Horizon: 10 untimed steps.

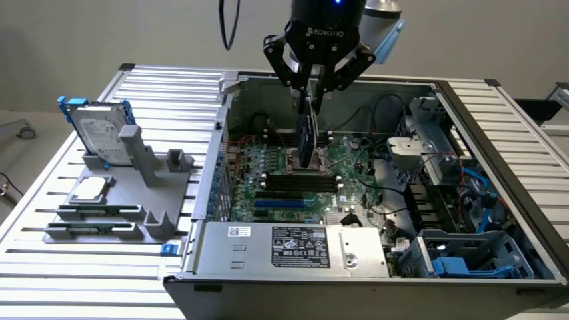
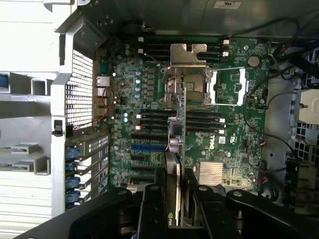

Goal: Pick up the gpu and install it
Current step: 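Insert the gpu into the slot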

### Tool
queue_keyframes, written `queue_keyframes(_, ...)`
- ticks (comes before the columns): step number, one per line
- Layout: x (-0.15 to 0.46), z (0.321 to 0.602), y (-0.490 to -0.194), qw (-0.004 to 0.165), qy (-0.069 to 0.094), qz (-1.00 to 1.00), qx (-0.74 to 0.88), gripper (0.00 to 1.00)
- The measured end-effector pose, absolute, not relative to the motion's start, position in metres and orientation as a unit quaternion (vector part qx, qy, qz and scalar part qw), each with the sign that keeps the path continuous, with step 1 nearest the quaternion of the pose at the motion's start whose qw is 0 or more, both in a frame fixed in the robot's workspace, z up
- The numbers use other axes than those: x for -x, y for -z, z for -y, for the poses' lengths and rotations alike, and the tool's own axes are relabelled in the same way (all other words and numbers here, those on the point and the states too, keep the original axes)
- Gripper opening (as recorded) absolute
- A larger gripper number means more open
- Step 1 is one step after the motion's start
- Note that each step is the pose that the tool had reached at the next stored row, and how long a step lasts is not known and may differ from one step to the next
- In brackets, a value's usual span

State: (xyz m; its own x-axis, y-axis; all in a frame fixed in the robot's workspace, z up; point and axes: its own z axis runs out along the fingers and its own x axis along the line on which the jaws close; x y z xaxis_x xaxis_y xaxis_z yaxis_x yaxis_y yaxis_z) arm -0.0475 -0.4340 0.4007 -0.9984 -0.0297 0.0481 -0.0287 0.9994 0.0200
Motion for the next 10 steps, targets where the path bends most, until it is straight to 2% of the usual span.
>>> queue_keyframes(10, 0.0465, 0.4340, -0.4004, 0.024, 0.025, 0.997, -0.066, 0.26)
